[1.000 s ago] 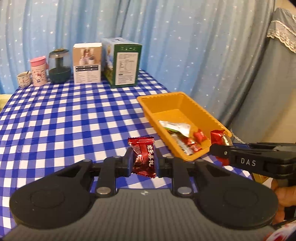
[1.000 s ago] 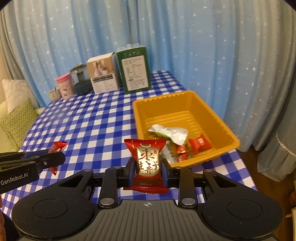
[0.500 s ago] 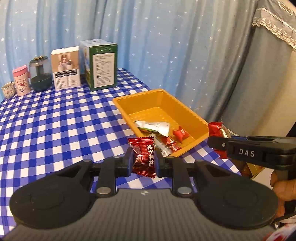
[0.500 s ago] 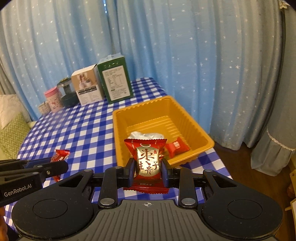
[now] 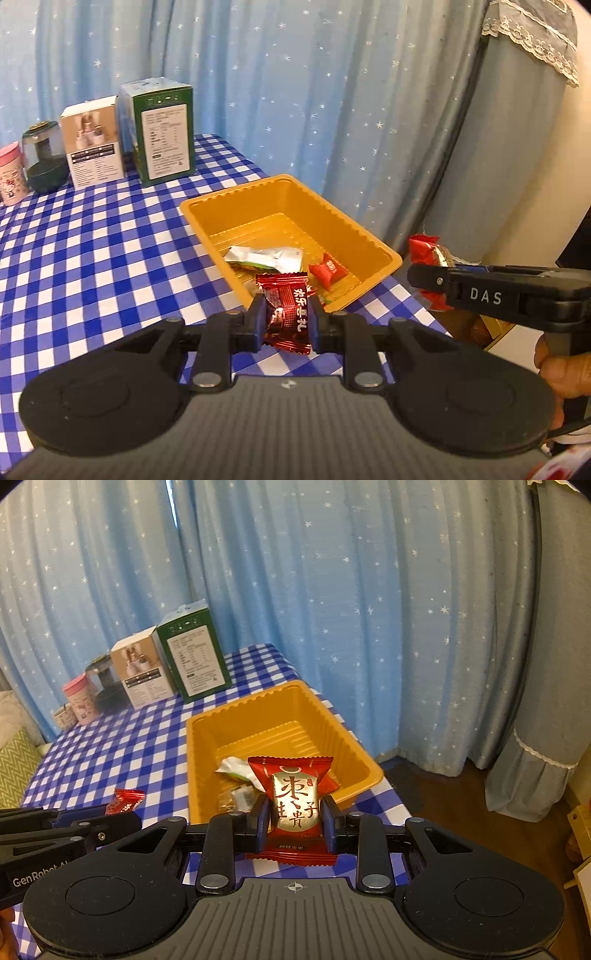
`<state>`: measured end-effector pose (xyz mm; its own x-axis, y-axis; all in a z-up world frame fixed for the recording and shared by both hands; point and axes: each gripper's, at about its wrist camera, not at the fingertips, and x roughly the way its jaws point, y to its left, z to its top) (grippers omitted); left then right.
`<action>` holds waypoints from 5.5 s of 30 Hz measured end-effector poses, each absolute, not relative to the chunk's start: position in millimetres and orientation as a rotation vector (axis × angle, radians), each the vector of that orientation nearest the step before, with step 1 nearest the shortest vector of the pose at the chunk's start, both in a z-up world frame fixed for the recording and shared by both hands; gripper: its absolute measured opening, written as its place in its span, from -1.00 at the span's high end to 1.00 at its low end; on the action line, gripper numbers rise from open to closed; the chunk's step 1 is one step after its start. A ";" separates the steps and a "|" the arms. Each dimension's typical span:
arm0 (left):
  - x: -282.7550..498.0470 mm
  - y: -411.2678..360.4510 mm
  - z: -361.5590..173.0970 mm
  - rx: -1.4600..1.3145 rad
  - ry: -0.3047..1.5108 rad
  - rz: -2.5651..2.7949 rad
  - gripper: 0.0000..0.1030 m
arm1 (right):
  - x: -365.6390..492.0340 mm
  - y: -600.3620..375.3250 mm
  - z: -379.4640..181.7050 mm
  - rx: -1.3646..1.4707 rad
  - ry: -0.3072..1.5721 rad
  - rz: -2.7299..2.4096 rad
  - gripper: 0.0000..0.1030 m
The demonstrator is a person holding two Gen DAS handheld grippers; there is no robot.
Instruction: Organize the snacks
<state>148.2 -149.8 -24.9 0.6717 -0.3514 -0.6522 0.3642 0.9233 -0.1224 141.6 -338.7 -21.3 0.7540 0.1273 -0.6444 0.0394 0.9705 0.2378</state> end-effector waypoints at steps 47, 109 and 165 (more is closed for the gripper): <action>312.0 -166.9 -62.6 -0.029 0.773 -0.393 0.60 | 318.5 -337.6 -60.9 0.086 0.787 0.183 0.42; 255.0 -110.0 -55.1 -0.090 0.756 -0.221 -0.77 | 277.8 -342.7 -50.9 0.221 0.808 0.177 -0.30; 1.8 -94.1 21.0 -0.076 0.651 -0.135 -0.99 | 18.2 -312.1 38.5 0.145 0.689 0.124 -0.67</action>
